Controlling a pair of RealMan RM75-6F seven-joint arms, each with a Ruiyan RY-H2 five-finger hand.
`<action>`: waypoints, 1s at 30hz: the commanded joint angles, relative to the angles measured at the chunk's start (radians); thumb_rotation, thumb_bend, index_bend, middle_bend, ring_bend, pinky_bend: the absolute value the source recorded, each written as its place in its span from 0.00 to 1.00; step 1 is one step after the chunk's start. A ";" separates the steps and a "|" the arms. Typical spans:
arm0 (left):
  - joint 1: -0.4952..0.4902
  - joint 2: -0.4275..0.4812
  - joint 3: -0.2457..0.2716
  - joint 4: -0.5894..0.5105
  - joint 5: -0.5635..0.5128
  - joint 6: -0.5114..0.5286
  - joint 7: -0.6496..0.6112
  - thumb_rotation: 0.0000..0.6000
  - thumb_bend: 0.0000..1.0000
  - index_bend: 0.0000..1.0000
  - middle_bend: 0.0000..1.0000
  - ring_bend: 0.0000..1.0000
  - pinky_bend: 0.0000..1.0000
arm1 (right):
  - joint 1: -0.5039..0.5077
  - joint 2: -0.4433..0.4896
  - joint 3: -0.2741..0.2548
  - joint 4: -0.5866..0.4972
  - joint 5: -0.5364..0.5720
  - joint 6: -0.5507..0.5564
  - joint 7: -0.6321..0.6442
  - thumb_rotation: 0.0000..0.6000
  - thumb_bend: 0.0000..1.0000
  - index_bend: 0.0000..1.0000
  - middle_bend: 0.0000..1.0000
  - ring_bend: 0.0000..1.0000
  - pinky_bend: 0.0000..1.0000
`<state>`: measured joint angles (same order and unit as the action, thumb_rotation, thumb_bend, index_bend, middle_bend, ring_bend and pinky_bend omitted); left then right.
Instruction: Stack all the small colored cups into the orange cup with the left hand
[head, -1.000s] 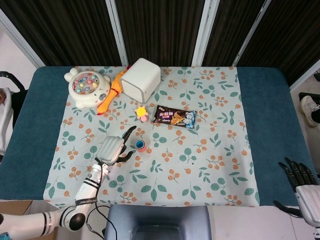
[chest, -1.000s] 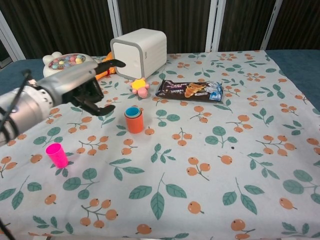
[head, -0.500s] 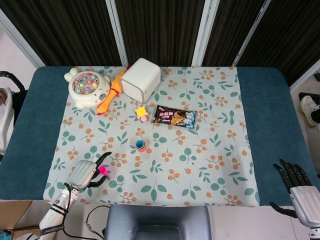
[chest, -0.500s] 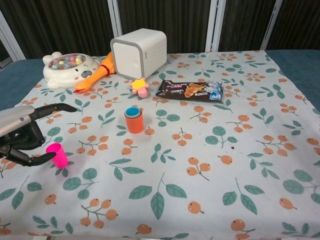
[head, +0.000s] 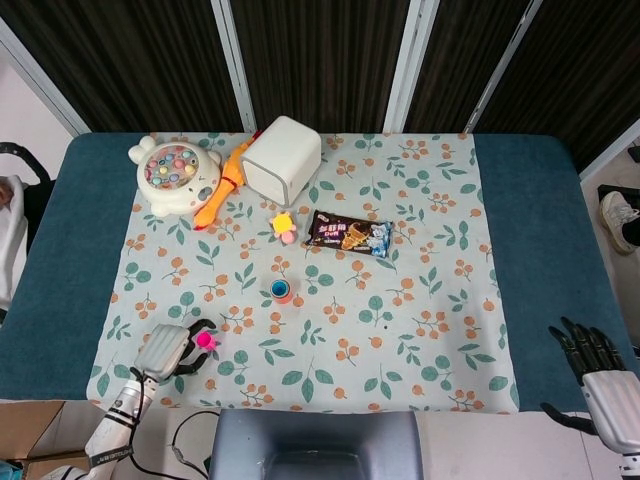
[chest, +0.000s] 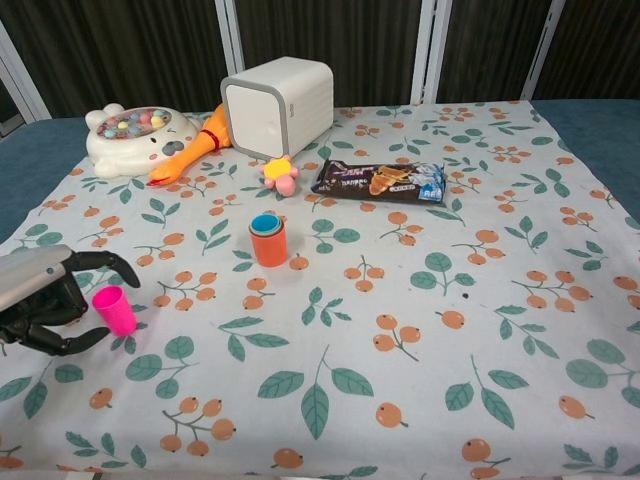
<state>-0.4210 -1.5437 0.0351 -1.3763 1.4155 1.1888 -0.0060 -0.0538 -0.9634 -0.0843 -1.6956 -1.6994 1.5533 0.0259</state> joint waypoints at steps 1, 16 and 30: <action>0.003 -0.004 -0.008 0.012 0.003 0.002 -0.008 1.00 0.35 0.35 1.00 1.00 1.00 | 0.000 -0.001 0.000 -0.001 0.000 -0.001 -0.003 1.00 0.21 0.00 0.00 0.00 0.00; 0.009 -0.006 -0.023 0.028 0.022 -0.013 -0.033 1.00 0.36 0.41 1.00 1.00 1.00 | 0.000 -0.003 0.002 -0.003 0.006 -0.003 -0.010 1.00 0.21 0.00 0.00 0.00 0.00; 0.011 -0.008 -0.038 0.032 0.026 -0.021 -0.041 1.00 0.37 0.58 1.00 1.00 1.00 | 0.000 -0.004 0.003 -0.004 0.007 -0.001 -0.012 1.00 0.21 0.00 0.00 0.00 0.00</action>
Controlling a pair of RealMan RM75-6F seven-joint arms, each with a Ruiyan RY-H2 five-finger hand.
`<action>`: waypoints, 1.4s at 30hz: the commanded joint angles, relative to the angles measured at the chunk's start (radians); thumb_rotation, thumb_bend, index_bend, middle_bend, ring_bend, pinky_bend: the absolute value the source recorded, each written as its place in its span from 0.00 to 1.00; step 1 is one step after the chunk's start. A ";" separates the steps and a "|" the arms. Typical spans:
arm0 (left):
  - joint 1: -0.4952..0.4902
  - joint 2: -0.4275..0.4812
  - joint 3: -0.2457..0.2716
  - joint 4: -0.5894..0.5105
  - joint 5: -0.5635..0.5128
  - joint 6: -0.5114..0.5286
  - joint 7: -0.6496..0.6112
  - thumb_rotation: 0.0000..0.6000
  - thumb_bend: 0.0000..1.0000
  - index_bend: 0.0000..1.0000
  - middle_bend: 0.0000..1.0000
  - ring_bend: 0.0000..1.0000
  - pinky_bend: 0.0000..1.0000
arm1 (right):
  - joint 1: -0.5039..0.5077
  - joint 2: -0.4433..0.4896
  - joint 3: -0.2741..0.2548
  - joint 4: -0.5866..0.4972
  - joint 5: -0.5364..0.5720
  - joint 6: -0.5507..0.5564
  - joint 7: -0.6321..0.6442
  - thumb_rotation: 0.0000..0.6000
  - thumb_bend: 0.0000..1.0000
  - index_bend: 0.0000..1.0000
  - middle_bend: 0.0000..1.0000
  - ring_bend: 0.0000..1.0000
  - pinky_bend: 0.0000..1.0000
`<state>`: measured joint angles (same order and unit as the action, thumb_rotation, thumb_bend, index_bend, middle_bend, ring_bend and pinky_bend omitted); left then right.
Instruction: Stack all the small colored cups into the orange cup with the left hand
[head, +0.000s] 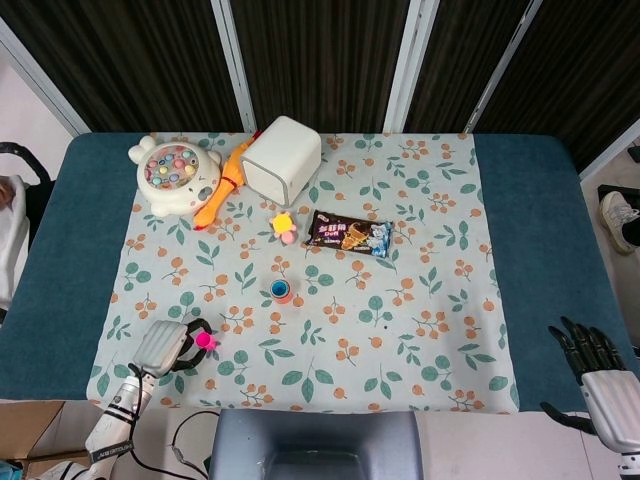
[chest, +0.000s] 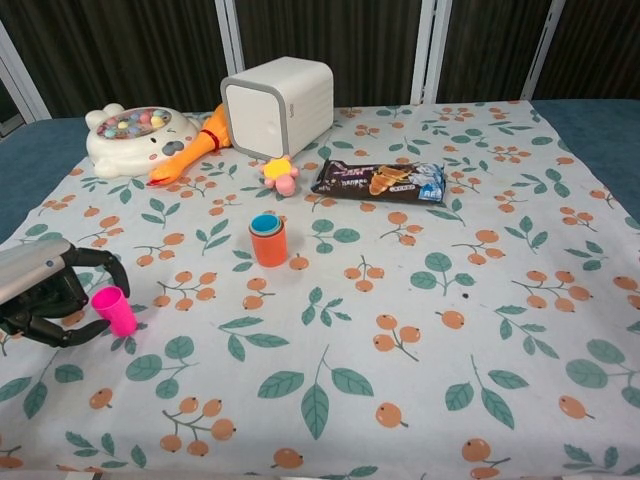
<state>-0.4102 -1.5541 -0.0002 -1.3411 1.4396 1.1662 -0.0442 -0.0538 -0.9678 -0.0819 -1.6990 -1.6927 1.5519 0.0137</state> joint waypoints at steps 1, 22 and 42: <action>-0.001 0.007 -0.006 -0.009 0.004 0.005 -0.006 1.00 0.37 0.58 1.00 1.00 1.00 | 0.000 0.000 0.000 0.000 0.001 0.000 -0.001 1.00 0.21 0.00 0.00 0.00 0.00; -0.256 -0.049 -0.348 -0.234 -0.394 -0.093 0.232 1.00 0.38 0.58 1.00 1.00 1.00 | 0.017 -0.004 0.004 -0.006 0.022 -0.039 -0.020 1.00 0.21 0.00 0.00 0.00 0.00; -0.331 -0.201 -0.307 -0.117 -0.447 -0.060 0.354 1.00 0.37 0.57 1.00 1.00 1.00 | 0.016 0.010 0.000 -0.002 0.017 -0.031 0.012 1.00 0.21 0.00 0.00 0.00 0.00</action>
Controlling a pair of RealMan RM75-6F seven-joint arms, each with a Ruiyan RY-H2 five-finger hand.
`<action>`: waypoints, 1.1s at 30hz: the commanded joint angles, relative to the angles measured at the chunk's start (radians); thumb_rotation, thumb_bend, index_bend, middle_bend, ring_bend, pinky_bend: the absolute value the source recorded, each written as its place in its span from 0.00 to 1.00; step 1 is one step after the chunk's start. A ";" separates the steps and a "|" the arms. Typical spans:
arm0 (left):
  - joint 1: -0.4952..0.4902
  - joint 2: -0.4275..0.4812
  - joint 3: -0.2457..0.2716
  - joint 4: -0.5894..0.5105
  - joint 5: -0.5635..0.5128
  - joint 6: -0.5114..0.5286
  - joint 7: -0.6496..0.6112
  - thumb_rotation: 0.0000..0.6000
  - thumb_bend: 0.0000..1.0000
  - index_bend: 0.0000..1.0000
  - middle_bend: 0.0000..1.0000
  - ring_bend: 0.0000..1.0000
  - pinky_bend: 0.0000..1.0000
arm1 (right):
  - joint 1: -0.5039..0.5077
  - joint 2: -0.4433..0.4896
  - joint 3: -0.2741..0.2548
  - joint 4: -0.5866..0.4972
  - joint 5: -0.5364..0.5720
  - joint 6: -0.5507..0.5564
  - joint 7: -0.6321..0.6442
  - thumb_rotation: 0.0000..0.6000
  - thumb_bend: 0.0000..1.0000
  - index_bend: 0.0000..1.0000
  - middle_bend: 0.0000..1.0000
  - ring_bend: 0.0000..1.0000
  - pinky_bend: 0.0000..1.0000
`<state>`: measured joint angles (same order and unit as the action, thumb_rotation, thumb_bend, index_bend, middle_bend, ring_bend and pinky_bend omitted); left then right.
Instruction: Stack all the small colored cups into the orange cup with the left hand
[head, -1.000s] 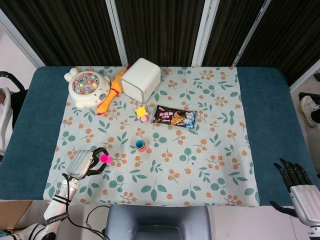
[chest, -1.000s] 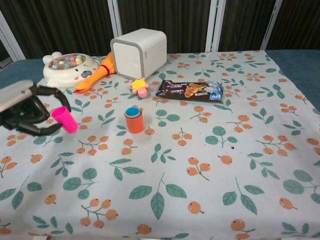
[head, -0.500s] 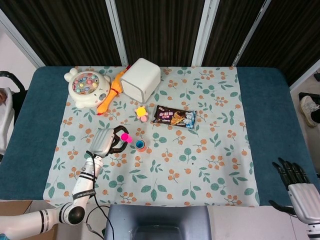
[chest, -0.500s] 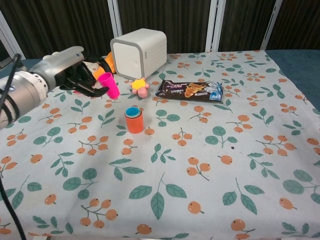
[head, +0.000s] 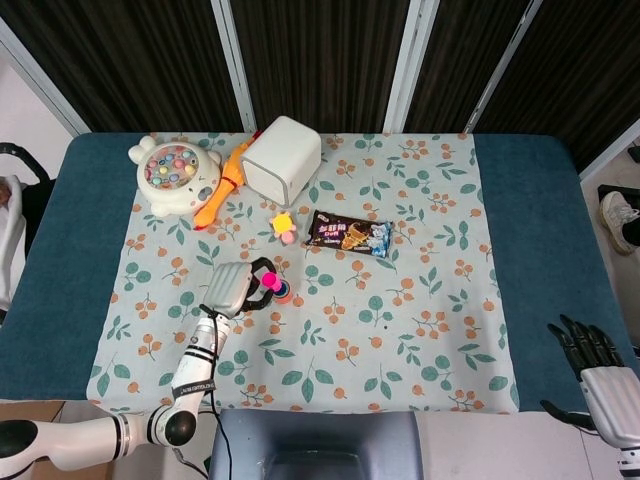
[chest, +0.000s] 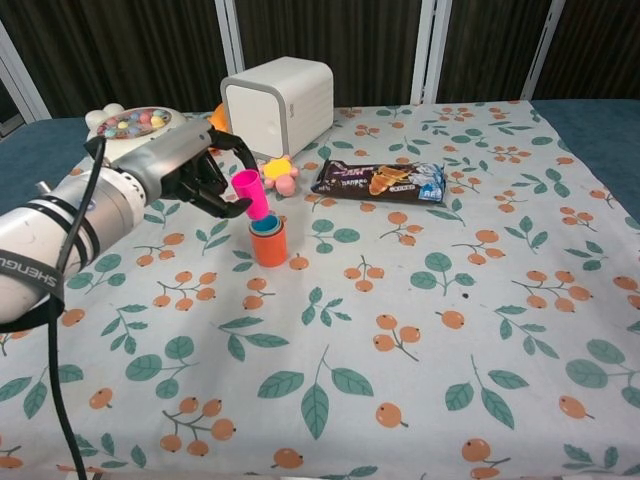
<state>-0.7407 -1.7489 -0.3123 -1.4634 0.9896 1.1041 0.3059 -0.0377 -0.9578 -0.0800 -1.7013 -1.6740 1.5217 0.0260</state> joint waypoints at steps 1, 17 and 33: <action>-0.001 -0.011 0.005 0.007 0.001 0.004 0.003 1.00 0.37 0.57 1.00 1.00 1.00 | 0.000 0.000 -0.002 0.000 -0.003 -0.001 0.000 1.00 0.21 0.00 0.00 0.00 0.00; -0.017 -0.044 -0.008 0.026 -0.018 0.018 0.036 1.00 0.38 0.57 1.00 1.00 1.00 | -0.004 0.010 -0.004 0.002 -0.011 0.016 0.029 1.00 0.21 0.00 0.00 0.00 0.00; -0.022 -0.073 0.005 0.082 -0.020 0.006 0.038 1.00 0.38 0.55 1.00 1.00 1.00 | -0.009 0.015 -0.002 0.009 -0.017 0.034 0.050 1.00 0.21 0.00 0.00 0.00 0.00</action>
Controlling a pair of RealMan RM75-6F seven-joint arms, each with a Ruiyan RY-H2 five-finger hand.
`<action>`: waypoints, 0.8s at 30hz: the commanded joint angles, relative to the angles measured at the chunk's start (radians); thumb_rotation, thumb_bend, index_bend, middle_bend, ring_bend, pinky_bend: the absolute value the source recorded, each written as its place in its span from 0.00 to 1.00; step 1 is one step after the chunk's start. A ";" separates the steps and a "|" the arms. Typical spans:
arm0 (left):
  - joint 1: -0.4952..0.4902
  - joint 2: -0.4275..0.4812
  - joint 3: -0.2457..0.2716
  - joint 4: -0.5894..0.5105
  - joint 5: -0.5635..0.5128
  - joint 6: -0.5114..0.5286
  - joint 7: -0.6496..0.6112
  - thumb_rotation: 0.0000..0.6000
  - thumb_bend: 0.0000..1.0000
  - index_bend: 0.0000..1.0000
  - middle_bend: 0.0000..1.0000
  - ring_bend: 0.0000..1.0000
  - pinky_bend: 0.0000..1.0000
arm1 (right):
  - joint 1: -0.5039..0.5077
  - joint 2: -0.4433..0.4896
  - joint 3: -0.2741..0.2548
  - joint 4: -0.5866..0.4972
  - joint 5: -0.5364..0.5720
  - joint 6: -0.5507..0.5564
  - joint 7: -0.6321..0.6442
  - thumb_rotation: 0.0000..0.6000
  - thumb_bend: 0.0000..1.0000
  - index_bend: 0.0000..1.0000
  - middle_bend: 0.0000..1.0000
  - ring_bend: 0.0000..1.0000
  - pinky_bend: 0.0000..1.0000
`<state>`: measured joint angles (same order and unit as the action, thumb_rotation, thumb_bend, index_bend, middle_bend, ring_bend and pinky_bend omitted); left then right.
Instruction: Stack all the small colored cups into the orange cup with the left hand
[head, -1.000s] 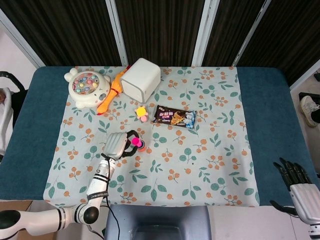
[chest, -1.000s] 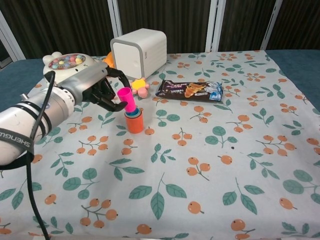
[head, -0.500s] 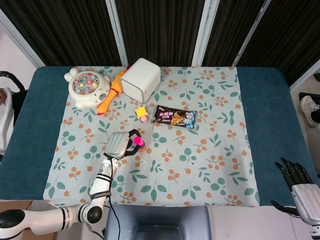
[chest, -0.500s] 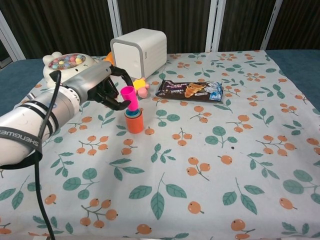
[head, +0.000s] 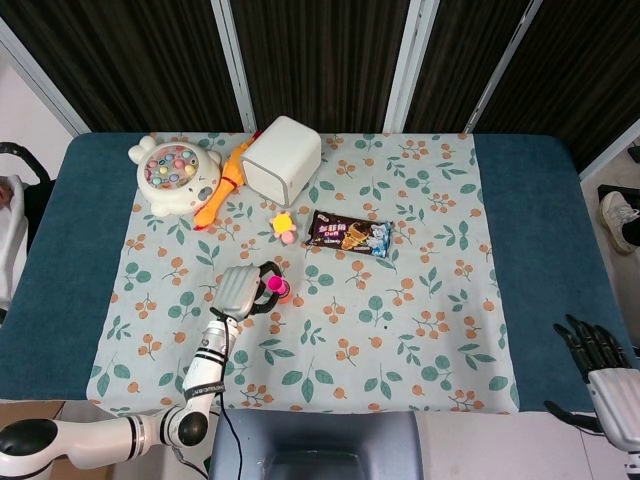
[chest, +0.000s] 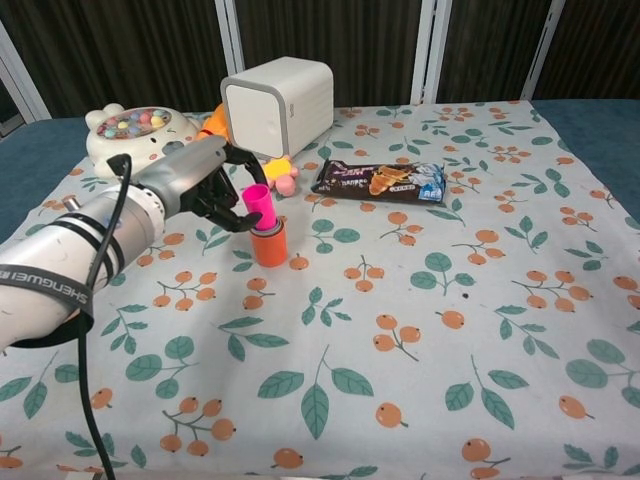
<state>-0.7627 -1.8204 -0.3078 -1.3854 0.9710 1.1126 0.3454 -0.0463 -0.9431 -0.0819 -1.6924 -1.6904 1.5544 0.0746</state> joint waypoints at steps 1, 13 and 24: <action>0.001 -0.002 0.002 0.007 -0.002 -0.005 -0.002 1.00 0.38 0.53 1.00 1.00 1.00 | -0.001 0.000 0.000 0.001 -0.001 0.002 0.001 1.00 0.21 0.00 0.00 0.00 0.00; 0.024 0.078 0.036 -0.088 0.028 -0.024 0.000 1.00 0.35 0.00 1.00 1.00 1.00 | -0.001 -0.004 0.000 0.001 -0.002 0.000 -0.010 1.00 0.21 0.00 0.00 0.00 0.00; 0.329 0.549 0.429 -0.184 0.612 0.247 -0.349 1.00 0.36 0.00 0.08 0.10 0.28 | -0.007 -0.015 -0.001 -0.002 0.006 -0.003 -0.041 1.00 0.21 0.00 0.00 0.00 0.00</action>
<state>-0.5813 -1.4544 -0.0650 -1.5941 1.3454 1.2033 0.1634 -0.0536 -0.9537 -0.0829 -1.6916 -1.6852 1.5544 0.0422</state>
